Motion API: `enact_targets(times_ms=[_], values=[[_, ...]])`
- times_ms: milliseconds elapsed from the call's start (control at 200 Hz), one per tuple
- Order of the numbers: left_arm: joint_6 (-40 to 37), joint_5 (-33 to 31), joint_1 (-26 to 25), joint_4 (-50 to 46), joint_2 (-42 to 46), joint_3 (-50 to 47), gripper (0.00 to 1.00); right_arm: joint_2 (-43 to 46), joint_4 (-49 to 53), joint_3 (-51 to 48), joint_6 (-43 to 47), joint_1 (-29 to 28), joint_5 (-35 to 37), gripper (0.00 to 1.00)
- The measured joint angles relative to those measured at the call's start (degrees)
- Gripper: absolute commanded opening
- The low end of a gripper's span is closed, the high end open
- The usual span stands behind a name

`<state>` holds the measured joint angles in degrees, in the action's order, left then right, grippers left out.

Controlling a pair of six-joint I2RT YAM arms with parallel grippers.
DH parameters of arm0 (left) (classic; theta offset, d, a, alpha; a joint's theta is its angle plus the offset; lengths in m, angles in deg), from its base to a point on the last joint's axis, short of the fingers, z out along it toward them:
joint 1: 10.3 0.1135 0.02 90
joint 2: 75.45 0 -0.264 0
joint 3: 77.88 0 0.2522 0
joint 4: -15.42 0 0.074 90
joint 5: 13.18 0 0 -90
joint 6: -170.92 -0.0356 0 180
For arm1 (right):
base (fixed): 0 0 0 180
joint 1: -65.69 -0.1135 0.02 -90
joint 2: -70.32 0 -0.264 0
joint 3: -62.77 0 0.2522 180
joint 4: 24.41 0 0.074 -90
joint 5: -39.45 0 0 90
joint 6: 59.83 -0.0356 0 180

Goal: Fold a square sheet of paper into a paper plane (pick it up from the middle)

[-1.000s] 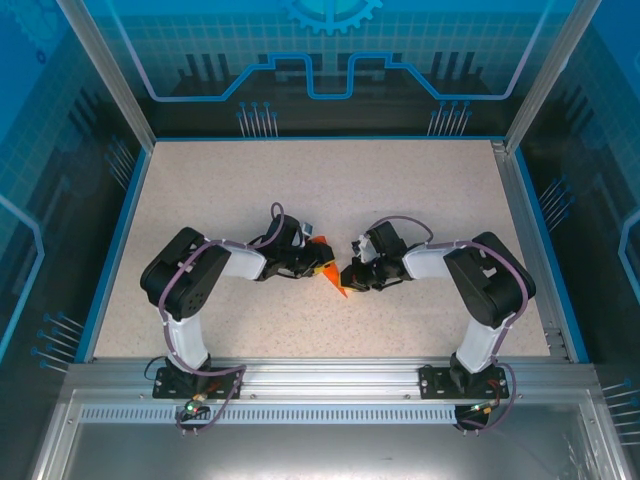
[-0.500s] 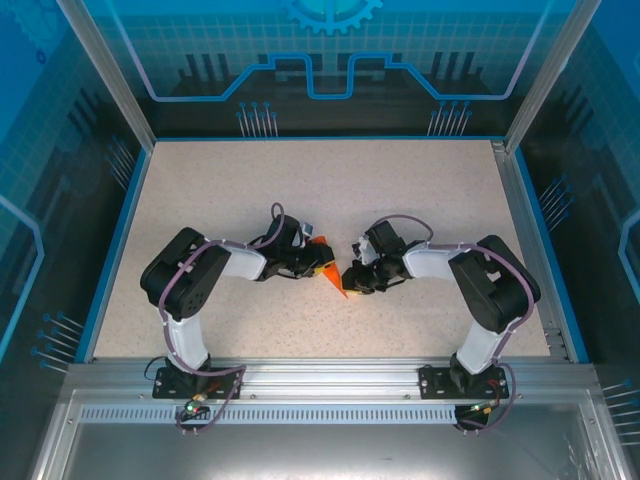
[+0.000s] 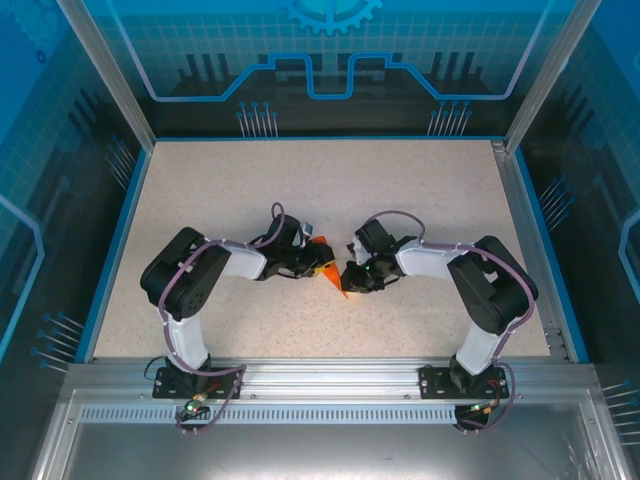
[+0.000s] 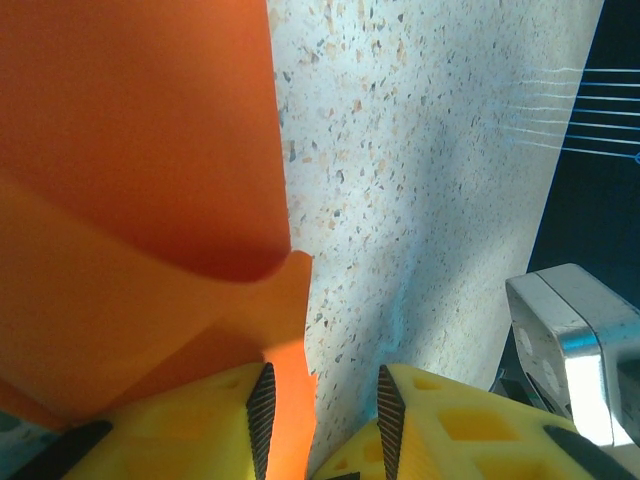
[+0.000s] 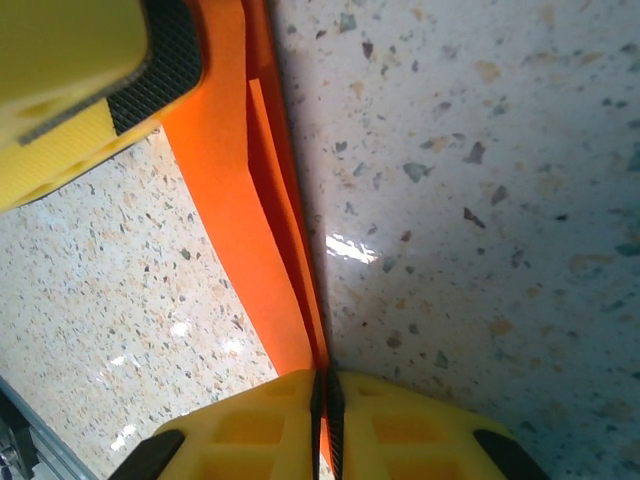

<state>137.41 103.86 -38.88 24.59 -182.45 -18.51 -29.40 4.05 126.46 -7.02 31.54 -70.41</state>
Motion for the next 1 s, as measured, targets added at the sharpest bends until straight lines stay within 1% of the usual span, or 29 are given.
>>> enact_targets(times_ms=[130,255,355,430,610,780,885,1000], values=[[-0.07,0.00,0.00,-0.04,0.00,0.00,0.36,0.28,0.31,0.02,-0.02,-0.07,0.17,0.15],[-0.07,0.00,0.00,-0.07,0.00,0.00,0.36,2.36,2.01,-0.17,-0.02,-0.07,0.85,0.17],[-0.07,0.00,0.00,-0.09,0.00,0.00,0.36,4.76,2.23,-0.44,-0.02,-0.07,0.81,0.20],[-0.07,0.00,0.00,-0.09,0.00,0.00,0.36,6.03,1.97,-0.44,-0.02,-0.07,0.57,0.24],[-0.07,0.00,0.00,-0.11,0.00,0.00,0.36,4.92,1.46,-0.42,0.00,-0.24,-0.35,0.26],[-0.09,0.00,0.00,-0.17,0.00,0.04,0.36,1.25,1.55,0.39,0.04,-1.09,-0.48,0.19],[-0.09,0.00,0.00,-0.20,0.00,0.04,0.36,0.70,1.88,0.44,0.22,-1.22,-0.04,0.15],[-0.11,0.00,0.00,-0.26,0.00,0.07,0.36,0.59,2.40,0.59,0.39,-1.33,0.39,0.13]])
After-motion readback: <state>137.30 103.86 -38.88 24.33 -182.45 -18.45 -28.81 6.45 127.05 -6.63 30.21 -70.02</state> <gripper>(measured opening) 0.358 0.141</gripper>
